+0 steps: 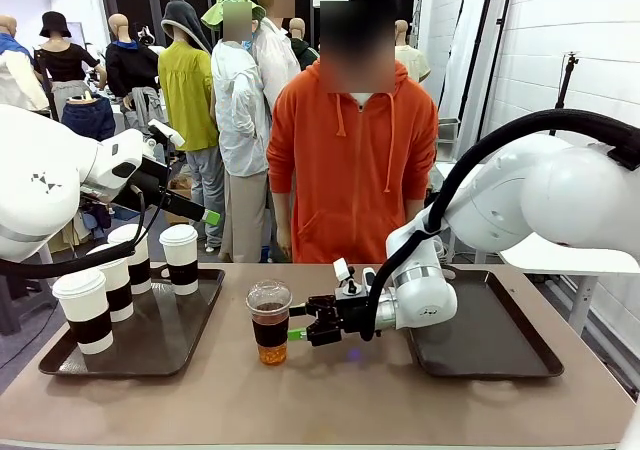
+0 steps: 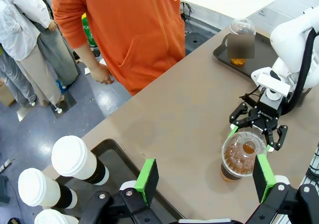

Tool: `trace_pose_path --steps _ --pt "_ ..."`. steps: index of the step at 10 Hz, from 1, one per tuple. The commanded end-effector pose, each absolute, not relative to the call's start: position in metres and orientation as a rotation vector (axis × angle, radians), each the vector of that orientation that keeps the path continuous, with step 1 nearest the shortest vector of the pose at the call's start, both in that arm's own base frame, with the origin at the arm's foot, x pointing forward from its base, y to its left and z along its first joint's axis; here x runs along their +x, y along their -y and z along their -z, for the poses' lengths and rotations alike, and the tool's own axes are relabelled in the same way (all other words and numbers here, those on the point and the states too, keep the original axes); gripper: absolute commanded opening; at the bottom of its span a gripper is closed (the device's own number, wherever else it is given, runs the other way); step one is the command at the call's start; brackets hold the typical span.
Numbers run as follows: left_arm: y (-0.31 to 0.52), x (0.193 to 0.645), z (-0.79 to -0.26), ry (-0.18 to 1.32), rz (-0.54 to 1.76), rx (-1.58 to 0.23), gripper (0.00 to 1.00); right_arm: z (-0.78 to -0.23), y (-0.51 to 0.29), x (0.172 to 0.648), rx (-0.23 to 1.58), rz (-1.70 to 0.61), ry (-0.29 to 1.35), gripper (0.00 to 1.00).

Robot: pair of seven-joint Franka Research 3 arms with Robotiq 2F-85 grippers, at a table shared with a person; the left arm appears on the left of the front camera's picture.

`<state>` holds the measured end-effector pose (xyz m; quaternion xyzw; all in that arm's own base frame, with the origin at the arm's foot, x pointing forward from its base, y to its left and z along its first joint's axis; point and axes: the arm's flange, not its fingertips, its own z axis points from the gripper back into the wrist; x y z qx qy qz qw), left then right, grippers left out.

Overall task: Distribute the coffee onto the tray.
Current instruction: Pick up another iced Americano from the middle of the table and place it on the right Handle tray.

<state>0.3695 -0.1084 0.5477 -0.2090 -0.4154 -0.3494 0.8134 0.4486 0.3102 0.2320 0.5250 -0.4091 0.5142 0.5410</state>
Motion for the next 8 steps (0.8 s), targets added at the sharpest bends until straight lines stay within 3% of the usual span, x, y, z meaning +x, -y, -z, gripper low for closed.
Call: trace_pose_path --steps 1,8 --pt "0.107 0.37 -0.547 0.883 0.743 -0.449 1.0 -0.228 -0.325 0.453 1.255 -1.205 0.98 1.0" --pt "0.107 0.37 -0.547 0.883 0.743 -0.449 1.0 -0.228 -0.352 0.458 1.285 -1.248 0.943 1.0"
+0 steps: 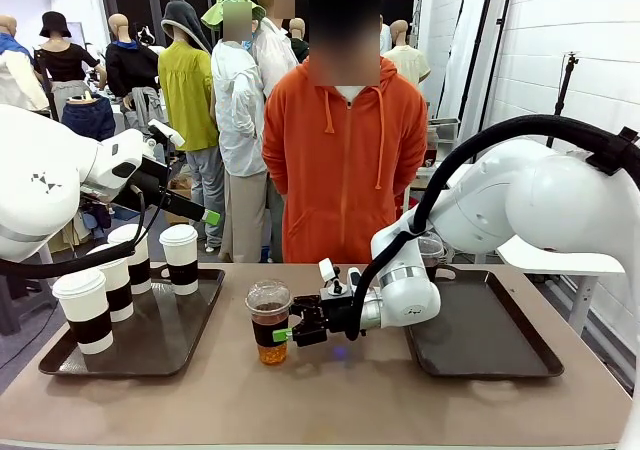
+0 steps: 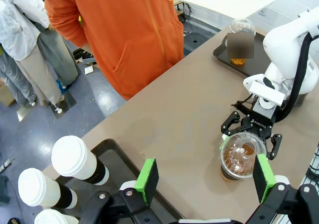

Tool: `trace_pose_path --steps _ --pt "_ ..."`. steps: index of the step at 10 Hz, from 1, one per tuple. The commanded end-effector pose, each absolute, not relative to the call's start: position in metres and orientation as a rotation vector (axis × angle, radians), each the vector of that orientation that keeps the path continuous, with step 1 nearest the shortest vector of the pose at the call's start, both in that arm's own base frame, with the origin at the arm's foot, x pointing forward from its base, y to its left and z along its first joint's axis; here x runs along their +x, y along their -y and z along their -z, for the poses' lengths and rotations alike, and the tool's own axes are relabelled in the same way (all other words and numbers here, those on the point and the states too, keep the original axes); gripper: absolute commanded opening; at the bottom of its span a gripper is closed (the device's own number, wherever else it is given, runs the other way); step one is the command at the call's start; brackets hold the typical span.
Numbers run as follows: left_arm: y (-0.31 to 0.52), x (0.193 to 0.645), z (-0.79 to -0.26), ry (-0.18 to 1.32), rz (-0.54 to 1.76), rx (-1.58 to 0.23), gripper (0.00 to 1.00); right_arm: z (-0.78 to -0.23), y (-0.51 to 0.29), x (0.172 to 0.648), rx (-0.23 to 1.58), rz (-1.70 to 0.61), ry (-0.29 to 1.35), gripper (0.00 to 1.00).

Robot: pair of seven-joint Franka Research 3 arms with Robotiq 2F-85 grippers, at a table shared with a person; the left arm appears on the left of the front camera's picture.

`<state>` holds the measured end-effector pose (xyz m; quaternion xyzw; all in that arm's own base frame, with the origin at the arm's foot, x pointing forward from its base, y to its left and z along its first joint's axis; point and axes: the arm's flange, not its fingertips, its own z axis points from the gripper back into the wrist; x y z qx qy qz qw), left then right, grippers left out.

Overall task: Distribute the coffee onto the tray.
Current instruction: Pick up another iced Americano from the middle of the table and place it on the right Handle tray.

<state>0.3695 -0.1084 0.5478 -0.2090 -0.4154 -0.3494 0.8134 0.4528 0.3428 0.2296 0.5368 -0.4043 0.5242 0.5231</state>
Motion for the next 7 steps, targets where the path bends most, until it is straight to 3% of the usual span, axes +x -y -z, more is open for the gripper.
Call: trace_pose_path --steps 1,7 --pt "0.107 0.37 -0.547 0.883 0.743 -0.449 1.0 -0.228 -0.357 0.459 1.289 -1.256 0.93 1.0" --pt "0.107 0.37 -0.547 0.883 0.743 -0.449 1.0 -0.229 -0.381 0.46 1.341 -1.287 0.848 1.0"
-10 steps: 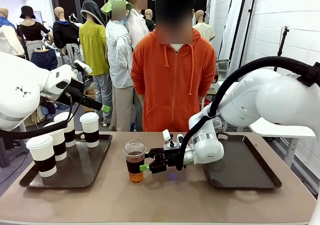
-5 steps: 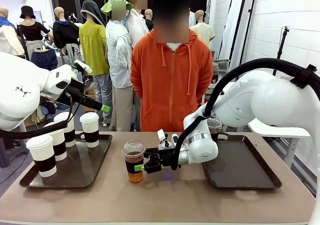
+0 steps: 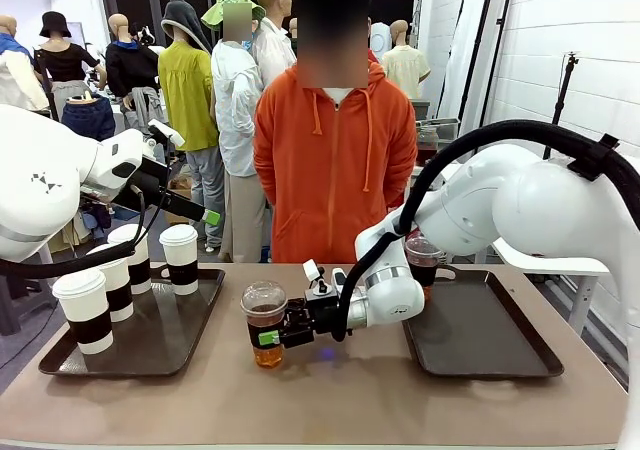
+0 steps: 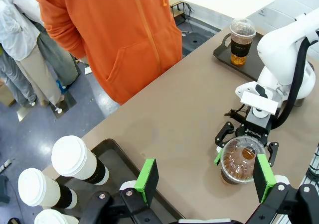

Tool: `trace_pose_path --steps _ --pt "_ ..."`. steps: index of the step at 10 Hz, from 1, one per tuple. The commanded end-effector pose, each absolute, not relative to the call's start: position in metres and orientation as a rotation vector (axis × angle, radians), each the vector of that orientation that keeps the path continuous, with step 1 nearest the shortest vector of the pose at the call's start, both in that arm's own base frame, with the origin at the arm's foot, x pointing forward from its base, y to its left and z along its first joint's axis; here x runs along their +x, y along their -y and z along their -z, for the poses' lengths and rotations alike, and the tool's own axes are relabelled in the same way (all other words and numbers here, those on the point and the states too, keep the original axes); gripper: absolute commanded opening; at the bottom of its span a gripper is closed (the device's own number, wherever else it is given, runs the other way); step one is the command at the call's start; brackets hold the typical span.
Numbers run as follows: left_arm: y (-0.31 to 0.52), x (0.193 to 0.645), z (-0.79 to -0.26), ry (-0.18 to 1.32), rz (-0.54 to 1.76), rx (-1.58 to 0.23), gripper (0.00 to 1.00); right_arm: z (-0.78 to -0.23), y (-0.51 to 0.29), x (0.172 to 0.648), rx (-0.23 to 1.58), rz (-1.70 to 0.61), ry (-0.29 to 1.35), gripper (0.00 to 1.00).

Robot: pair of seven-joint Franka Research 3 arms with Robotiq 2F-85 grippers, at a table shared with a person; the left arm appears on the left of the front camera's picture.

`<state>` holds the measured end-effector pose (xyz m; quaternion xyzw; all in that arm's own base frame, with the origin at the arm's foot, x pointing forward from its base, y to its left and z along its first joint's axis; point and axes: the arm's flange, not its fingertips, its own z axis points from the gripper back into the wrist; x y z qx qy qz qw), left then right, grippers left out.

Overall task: Distribute the coffee onto the tray.
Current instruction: Pick up another iced Americano from the middle of the table and place it on the right Handle tray.

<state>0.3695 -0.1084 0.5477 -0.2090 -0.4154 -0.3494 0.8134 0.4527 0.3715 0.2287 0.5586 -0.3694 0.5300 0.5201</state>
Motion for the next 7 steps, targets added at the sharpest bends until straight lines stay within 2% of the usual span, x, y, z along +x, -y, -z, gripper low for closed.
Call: trace_pose_path --steps 1,3,4,5,7 --pt "0.1073 0.3698 -0.5472 0.883 0.743 -0.449 1.0 -0.2289 -0.3832 0.4594 1.338 -1.294 0.838 1.0" --pt "0.1073 0.3698 -0.5472 0.883 0.743 -0.449 1.0 -0.2291 -0.3868 0.4589 1.343 -1.299 0.813 1.0" --pt "0.1073 0.3698 -0.5472 0.883 0.743 -0.449 1.0 -0.2288 -0.3884 0.4591 1.356 -1.287 0.773 0.83" --pt "0.1073 0.3698 -0.5472 0.883 0.743 -0.449 1.0 -0.2286 -0.3864 0.4599 1.381 -1.302 0.821 0.63" --pt "0.1073 0.3698 -0.5472 0.883 0.743 -0.449 1.0 -0.2309 -0.3838 0.4586 1.387 -1.287 0.816 0.63"
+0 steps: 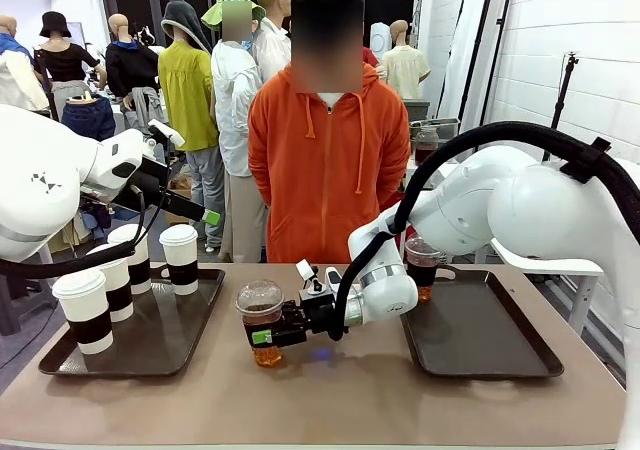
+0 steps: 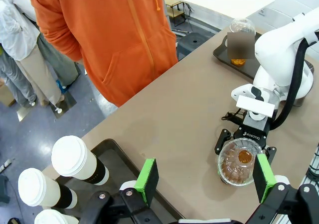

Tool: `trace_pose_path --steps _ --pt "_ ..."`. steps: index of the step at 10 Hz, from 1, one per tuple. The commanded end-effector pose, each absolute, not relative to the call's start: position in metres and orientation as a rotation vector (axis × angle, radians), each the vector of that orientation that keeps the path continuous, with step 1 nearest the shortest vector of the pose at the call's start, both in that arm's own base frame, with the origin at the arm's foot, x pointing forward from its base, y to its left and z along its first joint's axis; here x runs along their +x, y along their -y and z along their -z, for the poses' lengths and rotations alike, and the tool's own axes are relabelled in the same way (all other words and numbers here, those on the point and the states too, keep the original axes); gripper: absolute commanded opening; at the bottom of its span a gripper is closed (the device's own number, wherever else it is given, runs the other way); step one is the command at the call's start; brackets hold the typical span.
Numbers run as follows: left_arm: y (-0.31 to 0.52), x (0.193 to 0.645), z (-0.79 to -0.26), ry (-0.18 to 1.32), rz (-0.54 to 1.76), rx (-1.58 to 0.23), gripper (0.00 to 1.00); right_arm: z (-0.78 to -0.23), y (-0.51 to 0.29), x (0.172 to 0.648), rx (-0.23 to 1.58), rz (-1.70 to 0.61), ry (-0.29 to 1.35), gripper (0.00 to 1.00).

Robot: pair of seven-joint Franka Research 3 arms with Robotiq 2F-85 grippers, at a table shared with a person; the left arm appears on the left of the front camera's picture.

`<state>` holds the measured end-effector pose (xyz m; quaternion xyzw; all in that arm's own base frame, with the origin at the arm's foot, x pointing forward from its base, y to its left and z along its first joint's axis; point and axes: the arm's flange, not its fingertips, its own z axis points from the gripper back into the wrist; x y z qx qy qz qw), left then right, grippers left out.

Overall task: Distribute the coffee onto the tray.
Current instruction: Pick up another iced Americano from the middle of the table and place it on the right Handle tray.

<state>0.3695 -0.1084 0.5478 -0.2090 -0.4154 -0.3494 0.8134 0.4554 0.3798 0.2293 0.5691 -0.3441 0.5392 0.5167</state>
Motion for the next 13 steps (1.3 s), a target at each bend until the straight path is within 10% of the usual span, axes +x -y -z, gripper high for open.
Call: trace_pose_path --steps 1,13 --pt "0.107 0.37 -0.547 0.883 0.743 -0.449 1.0 -0.233 -0.382 0.458 1.395 -1.286 0.815 0.63" --pt "0.107 0.37 -0.547 0.883 0.743 -0.449 1.0 -0.353 -0.153 0.435 1.272 -1.196 0.882 0.63"
